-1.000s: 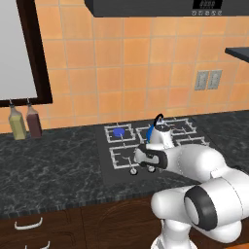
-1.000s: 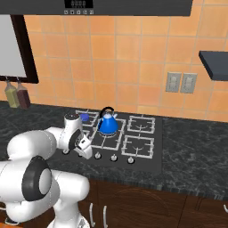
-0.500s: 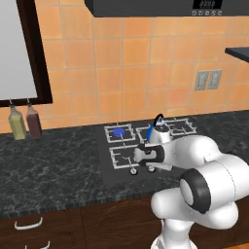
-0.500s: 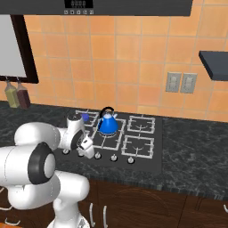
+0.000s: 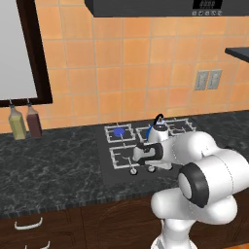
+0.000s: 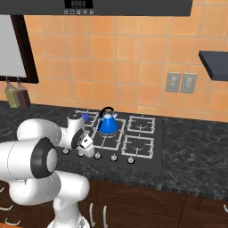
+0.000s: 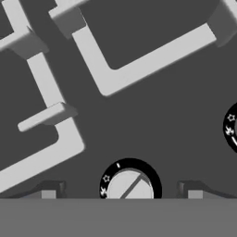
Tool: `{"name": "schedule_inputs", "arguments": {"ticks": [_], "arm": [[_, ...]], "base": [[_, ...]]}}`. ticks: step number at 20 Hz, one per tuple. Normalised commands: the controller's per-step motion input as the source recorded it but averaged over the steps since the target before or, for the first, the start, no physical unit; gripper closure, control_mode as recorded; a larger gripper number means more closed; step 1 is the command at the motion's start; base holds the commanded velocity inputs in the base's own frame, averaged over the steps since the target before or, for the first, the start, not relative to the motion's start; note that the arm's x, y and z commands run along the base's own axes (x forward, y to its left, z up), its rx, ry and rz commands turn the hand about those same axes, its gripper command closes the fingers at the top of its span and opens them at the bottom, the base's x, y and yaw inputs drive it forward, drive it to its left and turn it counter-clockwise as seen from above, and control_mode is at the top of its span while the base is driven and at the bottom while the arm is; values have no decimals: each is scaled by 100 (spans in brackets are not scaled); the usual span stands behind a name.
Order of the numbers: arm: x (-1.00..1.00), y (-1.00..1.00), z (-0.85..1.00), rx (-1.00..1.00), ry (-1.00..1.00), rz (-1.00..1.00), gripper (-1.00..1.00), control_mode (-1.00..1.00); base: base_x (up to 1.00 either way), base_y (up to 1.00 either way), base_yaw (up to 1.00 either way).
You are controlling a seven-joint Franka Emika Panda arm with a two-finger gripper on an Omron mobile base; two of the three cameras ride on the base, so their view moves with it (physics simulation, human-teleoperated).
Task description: Turn off the rear left burner of the stove.
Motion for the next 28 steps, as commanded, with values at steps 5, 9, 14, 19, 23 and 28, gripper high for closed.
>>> {"name": "schedule_inputs", "arguments": {"ticks": [5, 9, 14, 19, 23, 28], "arm": [[-6, 0, -7, 0, 0, 0, -100, -100], [-8, 0, 0, 0, 0, 0, 100, -100], [0, 0, 0, 0, 0, 0, 100, -100], [0, 0, 0, 0, 1, -4, 100, -100], [0, 0, 2, 8, 16, -23, 100, -100], [0, 0, 1, 14, 27, -51, 100, -100]], "base": [[0, 0, 0], [0, 0, 0], [0, 0, 0], [0, 0, 0], [0, 0, 0], [0, 0, 0]]}}
